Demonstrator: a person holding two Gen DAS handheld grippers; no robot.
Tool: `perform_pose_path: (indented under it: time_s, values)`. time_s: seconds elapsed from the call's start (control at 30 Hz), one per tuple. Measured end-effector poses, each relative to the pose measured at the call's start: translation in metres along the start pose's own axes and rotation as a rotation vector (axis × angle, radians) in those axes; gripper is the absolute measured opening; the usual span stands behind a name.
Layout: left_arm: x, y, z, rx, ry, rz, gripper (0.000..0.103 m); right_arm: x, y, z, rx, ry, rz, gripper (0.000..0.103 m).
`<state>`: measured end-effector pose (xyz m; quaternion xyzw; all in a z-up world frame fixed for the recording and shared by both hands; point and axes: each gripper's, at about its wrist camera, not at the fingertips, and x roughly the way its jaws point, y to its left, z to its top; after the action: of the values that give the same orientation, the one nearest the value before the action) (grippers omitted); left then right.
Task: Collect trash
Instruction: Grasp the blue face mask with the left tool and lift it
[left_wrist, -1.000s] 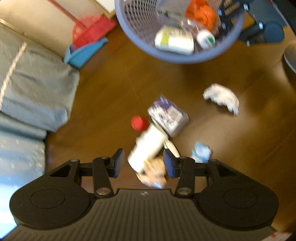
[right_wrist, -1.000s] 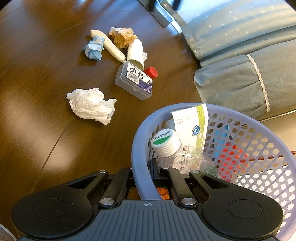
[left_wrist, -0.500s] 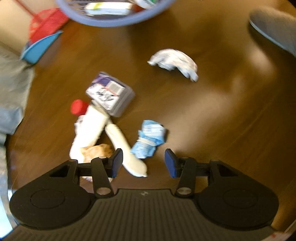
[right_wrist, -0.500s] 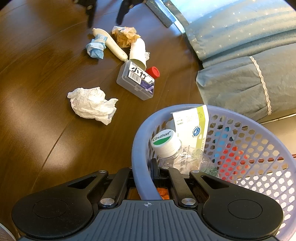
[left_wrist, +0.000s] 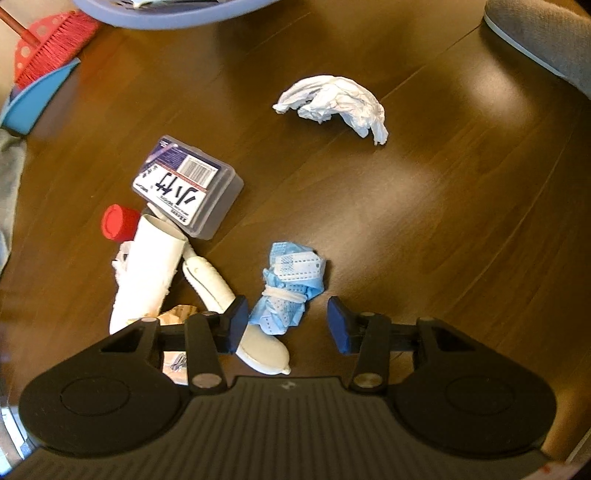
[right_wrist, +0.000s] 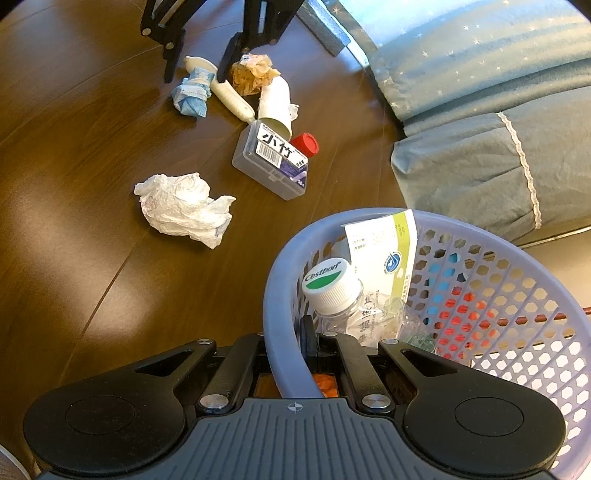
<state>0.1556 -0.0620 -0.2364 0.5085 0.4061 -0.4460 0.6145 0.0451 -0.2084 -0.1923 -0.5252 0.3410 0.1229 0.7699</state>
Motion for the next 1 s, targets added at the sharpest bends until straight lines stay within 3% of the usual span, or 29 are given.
perform_pose_path:
  time_s: [0.23, 1.0]
  values:
    - [0.002, 0.002, 0.005, 0.002, 0.041, 0.020, 0.019, 0.000, 0.000, 0.000, 0.000, -0.001, 0.000, 0.000]
    - [-0.042, 0.013, 0.016, -0.017, -0.020, 0.100, 0.017, -0.001, 0.000, -0.003, -0.004, 0.003, 0.003, 0.000]
